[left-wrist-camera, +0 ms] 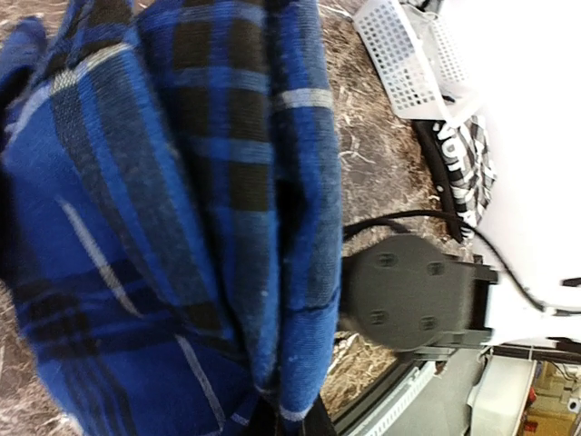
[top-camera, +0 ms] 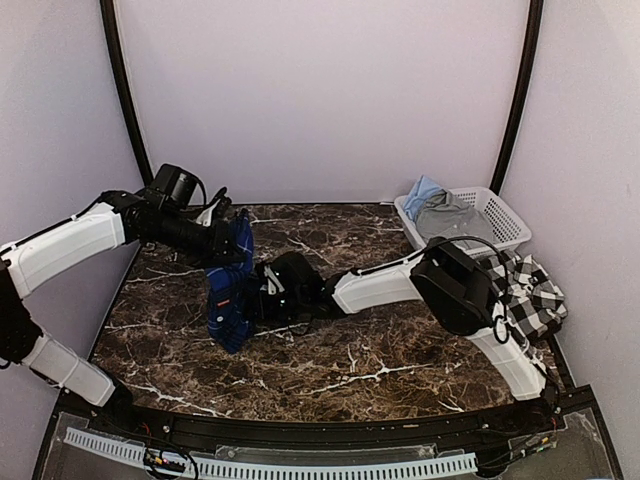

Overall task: Fold and stack the long sleeve shirts
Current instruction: Turn over the square-folded shirt at the center of the board.

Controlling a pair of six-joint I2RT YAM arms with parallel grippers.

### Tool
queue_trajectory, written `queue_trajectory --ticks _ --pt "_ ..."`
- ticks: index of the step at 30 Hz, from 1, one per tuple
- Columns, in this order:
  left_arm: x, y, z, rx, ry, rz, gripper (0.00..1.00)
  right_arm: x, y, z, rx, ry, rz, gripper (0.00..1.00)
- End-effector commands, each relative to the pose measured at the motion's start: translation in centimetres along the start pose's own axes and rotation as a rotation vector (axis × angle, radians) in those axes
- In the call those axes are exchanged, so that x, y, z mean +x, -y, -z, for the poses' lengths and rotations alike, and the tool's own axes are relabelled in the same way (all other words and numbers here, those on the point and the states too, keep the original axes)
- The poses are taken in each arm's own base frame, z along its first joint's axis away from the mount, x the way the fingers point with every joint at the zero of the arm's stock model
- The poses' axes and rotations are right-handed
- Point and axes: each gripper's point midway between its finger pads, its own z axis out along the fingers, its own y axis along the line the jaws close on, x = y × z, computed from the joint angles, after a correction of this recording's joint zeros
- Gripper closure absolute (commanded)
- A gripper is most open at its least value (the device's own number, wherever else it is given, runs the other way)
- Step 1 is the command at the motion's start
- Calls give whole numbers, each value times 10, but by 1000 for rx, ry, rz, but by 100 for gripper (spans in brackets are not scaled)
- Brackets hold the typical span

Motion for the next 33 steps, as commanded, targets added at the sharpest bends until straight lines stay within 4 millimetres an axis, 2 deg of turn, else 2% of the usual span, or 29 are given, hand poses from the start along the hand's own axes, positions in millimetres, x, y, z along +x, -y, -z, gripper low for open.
queue_trajectory --ticks 1,4,7,9,11,14,15,24,29,30,33 --pt "-12 27 -7 132 -19 -9 100 -1 -47 -35 -289 -28 -89 83" --pt "-18 30 -19 168 -25 23 100 -5 -60 -50 -415 -39 -146 82" --pt "-22 36 -27 226 -8 28 100 -11 -71 -47 -521 -35 -173 81" --pt "-21 36 -32 241 -13 38 100 -12 -71 -40 -555 -34 -191 80" --pt "-19 33 -37 238 -22 41 100 -13 -66 -31 -541 -16 -186 80" --pt "-17 29 -38 229 -21 36 100 -13 -47 -19 -441 13 -168 77" --pt "-18 29 -37 227 -16 33 100 -12 -36 -17 -393 18 -170 77" --pt "-10 27 -36 232 -22 21 100 -10 13 1 -108 23 -149 76" --pt "-7 24 -40 230 -31 23 100 -8 29 32 -34 49 -139 75" --pt "-7 23 -42 227 -34 23 100 -13 25 45 -21 63 -126 74" --pt "-5 23 -48 220 -41 14 100 -14 35 79 62 86 -95 71"
